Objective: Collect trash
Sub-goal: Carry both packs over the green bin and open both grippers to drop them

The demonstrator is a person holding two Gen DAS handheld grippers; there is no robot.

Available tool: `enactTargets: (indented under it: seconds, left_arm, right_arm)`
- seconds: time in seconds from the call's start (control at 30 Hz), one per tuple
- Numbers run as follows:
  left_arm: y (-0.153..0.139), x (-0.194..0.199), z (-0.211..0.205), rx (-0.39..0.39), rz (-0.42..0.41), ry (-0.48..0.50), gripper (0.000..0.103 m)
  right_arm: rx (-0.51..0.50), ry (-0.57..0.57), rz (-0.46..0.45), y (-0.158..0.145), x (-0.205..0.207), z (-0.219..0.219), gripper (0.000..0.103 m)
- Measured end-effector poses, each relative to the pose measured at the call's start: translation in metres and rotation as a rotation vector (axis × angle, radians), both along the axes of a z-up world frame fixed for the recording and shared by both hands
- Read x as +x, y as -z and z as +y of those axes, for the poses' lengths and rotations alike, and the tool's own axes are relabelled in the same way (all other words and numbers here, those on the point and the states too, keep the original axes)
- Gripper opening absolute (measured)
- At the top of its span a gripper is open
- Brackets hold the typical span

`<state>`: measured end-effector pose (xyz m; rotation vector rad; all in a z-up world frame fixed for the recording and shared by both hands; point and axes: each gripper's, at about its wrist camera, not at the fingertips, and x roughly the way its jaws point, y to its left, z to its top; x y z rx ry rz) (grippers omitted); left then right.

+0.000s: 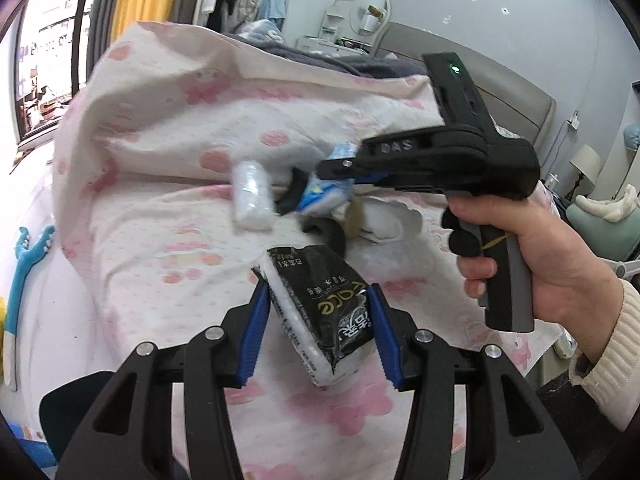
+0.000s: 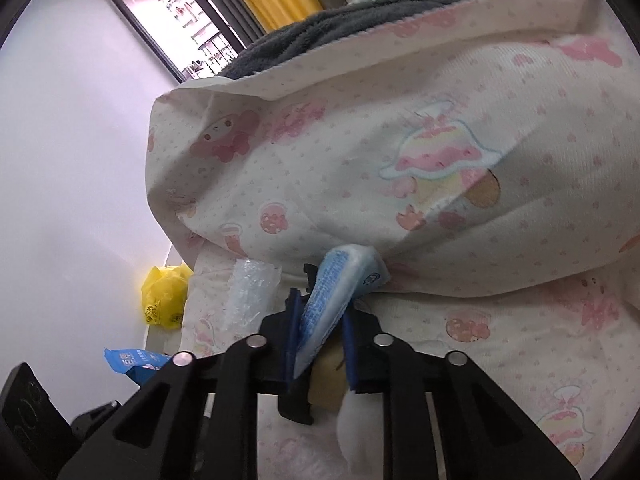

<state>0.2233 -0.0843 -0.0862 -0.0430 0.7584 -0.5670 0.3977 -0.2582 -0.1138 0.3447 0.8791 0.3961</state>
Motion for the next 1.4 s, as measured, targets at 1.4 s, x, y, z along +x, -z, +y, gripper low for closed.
enactTargets:
  seconds: [1.4]
  left_arm:
    - [0.054,-0.012,0.201,0.12,0.291,-0.407,0.052]
  right_arm:
    - [-0.074,-0.515,-0.166,-0.037,-0.075,0.257,0.01]
